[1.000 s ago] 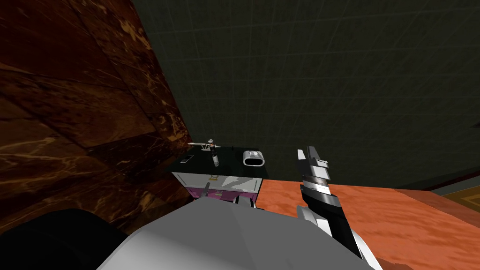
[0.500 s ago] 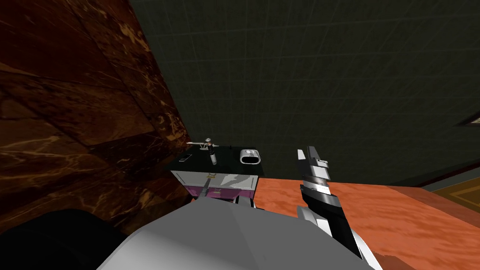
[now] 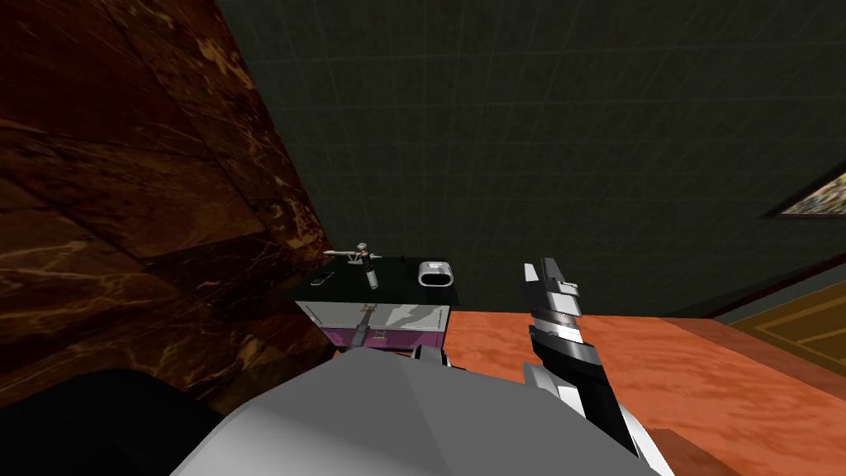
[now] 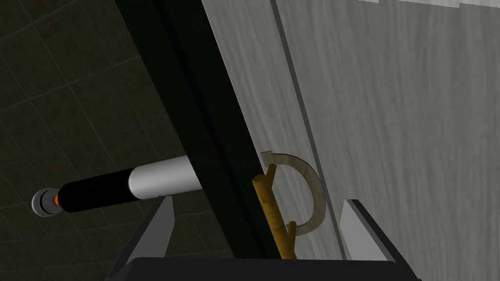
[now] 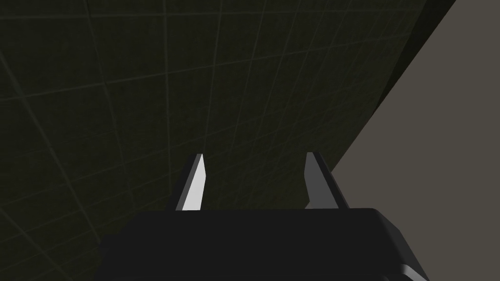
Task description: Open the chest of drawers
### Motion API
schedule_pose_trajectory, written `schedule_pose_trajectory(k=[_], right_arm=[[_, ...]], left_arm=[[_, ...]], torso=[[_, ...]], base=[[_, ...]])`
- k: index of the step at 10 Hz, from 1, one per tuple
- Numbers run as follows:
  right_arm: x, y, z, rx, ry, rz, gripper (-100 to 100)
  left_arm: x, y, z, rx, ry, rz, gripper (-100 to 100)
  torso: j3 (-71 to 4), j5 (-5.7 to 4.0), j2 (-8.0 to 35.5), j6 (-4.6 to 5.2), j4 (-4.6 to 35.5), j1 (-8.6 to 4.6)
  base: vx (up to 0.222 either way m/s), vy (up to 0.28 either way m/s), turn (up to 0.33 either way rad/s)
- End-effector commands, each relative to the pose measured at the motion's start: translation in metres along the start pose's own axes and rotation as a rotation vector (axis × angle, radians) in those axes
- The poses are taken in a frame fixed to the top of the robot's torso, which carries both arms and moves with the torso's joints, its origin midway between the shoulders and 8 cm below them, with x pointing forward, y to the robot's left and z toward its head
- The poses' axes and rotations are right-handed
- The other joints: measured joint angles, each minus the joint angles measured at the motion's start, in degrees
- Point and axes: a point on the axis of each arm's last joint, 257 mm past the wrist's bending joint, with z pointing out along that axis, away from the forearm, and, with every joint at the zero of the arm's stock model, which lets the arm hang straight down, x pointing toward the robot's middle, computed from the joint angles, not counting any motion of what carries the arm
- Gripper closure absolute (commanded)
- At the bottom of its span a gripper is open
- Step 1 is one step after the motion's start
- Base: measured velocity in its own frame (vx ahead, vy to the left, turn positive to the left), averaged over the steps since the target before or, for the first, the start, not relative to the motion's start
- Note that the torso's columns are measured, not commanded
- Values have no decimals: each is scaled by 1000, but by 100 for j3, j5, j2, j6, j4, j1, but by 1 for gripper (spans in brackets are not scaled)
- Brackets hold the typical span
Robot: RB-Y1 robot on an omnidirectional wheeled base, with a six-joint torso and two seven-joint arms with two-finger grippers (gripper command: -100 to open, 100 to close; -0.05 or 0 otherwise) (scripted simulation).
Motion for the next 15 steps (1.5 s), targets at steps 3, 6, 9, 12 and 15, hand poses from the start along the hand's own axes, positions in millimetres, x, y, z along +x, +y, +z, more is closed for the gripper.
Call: schedule_pose_trajectory(k=[3, 6, 9, 12, 15], right_arm=[[0, 0, 0, 0, 0, 0, 0], [0, 0, 0, 0, 0, 0, 0], [0, 0, 0, 0, 0, 0, 0], [0, 0, 0, 0, 0, 0, 0], [0, 0, 0, 0, 0, 0, 0]], left_arm=[[-14, 4, 20, -12, -29, 8, -100], [-1, 0, 3, -4, -4, 1, 100], [3, 2, 2, -7, 1, -31, -100], [-7, 3, 14, -5, 3, -19, -100], [-2, 3, 7, -5, 3, -19, 100]], torso=[[-3, -2, -5, 0, -1, -5], [-13, -17, -8, 1, 11, -14], [1, -2, 2, 3, 1, -6], [-5, -5, -10, 1, -2, -20], [-4, 0, -6, -1, -2, 1]], base=[[-37, -17, -87], [41, 16, 127], [12, 31, 59], [-4, -8, -4], [8, -14, 2]])
